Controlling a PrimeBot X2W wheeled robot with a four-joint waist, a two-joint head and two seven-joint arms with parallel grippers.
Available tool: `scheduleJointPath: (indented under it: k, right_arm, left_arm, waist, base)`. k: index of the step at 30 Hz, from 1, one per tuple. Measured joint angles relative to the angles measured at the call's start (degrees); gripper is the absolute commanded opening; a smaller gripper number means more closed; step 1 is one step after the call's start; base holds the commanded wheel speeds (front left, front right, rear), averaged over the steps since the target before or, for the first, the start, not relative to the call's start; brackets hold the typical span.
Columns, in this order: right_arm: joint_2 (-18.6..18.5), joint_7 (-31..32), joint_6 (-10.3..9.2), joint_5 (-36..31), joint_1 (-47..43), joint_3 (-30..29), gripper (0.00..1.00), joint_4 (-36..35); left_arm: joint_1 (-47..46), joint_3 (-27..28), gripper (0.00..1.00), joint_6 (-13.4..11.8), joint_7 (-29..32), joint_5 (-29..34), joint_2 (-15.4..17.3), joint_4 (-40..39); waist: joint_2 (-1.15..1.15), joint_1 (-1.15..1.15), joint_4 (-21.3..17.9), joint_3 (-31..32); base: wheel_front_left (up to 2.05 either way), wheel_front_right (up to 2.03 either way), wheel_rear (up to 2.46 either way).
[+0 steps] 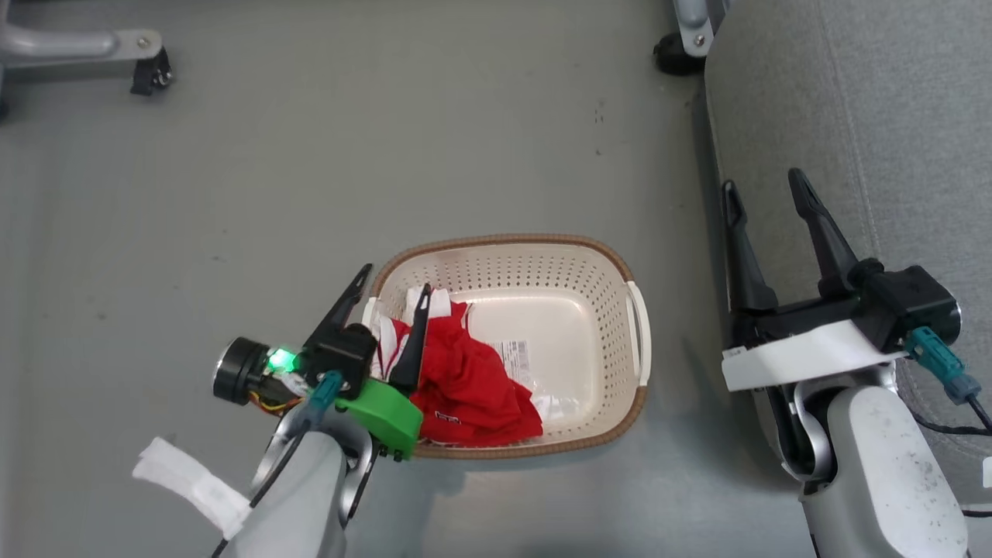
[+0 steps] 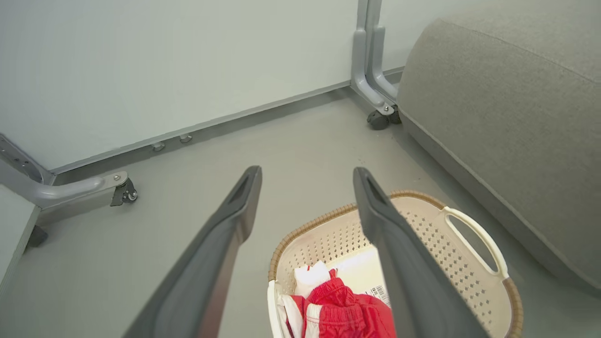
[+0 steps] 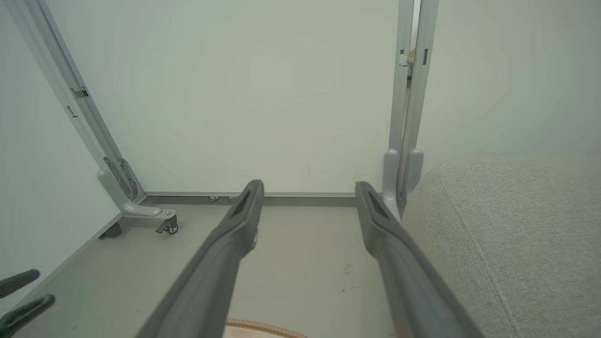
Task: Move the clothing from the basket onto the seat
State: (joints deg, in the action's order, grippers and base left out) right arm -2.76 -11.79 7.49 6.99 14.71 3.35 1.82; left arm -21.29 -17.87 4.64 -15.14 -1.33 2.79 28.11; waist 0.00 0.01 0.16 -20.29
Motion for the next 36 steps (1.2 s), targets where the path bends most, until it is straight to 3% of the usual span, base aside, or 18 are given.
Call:
scheduleJointPath:
  k: [12,22,36]
  right_arm:
    - [-0.04,-2.44,0.0,2.54,6.8,2.31,1.0,1.4]
    - [-0.07,-3.19,0.0,5.87,11.57,5.27,1.0,2.96]
    - [-0.05,-3.22,0.0,10.57,14.27,7.8,1.0,2.57]
  left_arm:
    - [-15.36,-12.3,1.0,1.9,0.01,9.51,0.52,21.51]
    - [-26.37,-16.82,1.0,2.55,2.03,11.73,1.88,37.67]
    - [-31.1,-23.13,1.0,2.75,10.13,9.29,4.59,44.87]
  waist:
    - [0.0,0.0,-3.4,-13.22]
    - [0.0,0.0,-7.39,-22.49]
    - [0.0,0.0,-13.81,-29.89]
  base:
    - [0.0,0.0,0.0]
    - [0.0,0.0,0.0]
    - [0.0,0.0,0.0]
